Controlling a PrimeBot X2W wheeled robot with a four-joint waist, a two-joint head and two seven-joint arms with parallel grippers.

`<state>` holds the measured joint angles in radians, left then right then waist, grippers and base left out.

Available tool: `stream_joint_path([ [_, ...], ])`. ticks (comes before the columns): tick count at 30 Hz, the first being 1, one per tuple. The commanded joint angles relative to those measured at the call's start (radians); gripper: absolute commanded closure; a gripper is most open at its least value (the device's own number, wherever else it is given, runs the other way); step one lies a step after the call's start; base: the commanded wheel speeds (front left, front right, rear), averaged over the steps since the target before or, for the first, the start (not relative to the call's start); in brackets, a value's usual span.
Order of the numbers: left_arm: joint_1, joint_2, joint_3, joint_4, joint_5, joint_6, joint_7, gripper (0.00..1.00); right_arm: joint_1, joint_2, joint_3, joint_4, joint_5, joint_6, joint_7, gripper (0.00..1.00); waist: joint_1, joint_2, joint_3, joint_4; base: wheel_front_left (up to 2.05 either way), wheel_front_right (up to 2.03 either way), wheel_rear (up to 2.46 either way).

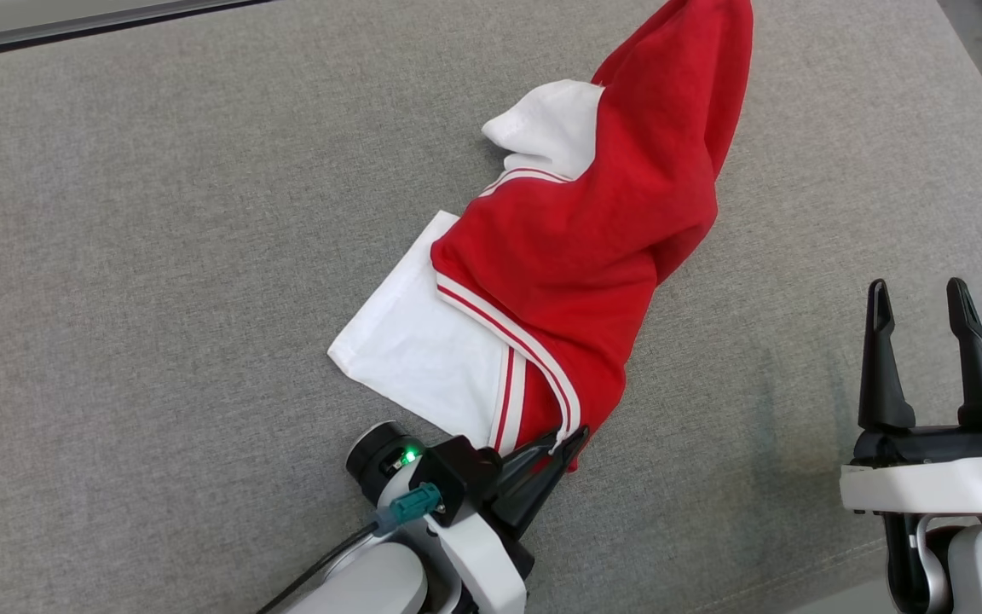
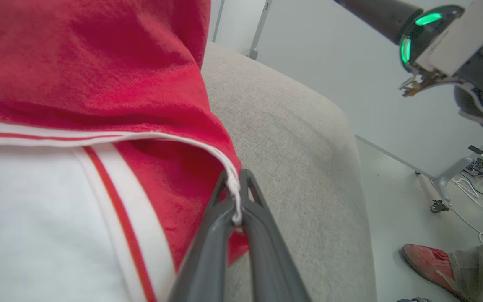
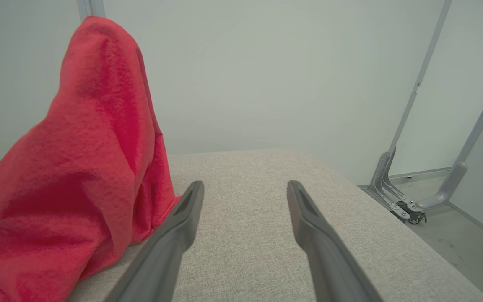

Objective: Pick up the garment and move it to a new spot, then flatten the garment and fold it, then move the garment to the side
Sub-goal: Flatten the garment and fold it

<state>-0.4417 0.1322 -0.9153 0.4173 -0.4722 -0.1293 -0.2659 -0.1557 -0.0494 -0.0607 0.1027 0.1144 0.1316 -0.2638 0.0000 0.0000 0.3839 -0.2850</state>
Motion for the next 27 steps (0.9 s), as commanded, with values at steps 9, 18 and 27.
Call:
stream_joint_path([
  [9,-0.120,0.006,0.043,-0.229,-0.308,-0.001,0.003,1.00,-0.012,-0.002,0.002,0.007,0.044,-0.002,-0.001,0.00,0.0000,0.0000,-0.063,-0.011,0.00,0.00,0.00],
  [18,-0.540,-0.054,0.299,-0.281,-0.766,0.082,0.219,1.00,0.007,-0.002,0.037,0.029,0.114,-0.002,-0.001,0.00,0.0000,0.0000,-0.125,-0.106,0.00,0.00,0.00],
  [27,-0.804,-0.079,0.349,-0.238,-0.899,0.169,0.169,1.00,0.032,-0.002,0.006,0.041,0.114,-0.002,-0.001,0.00,0.0000,0.0000,-0.149,-0.108,0.00,0.00,0.00],
])
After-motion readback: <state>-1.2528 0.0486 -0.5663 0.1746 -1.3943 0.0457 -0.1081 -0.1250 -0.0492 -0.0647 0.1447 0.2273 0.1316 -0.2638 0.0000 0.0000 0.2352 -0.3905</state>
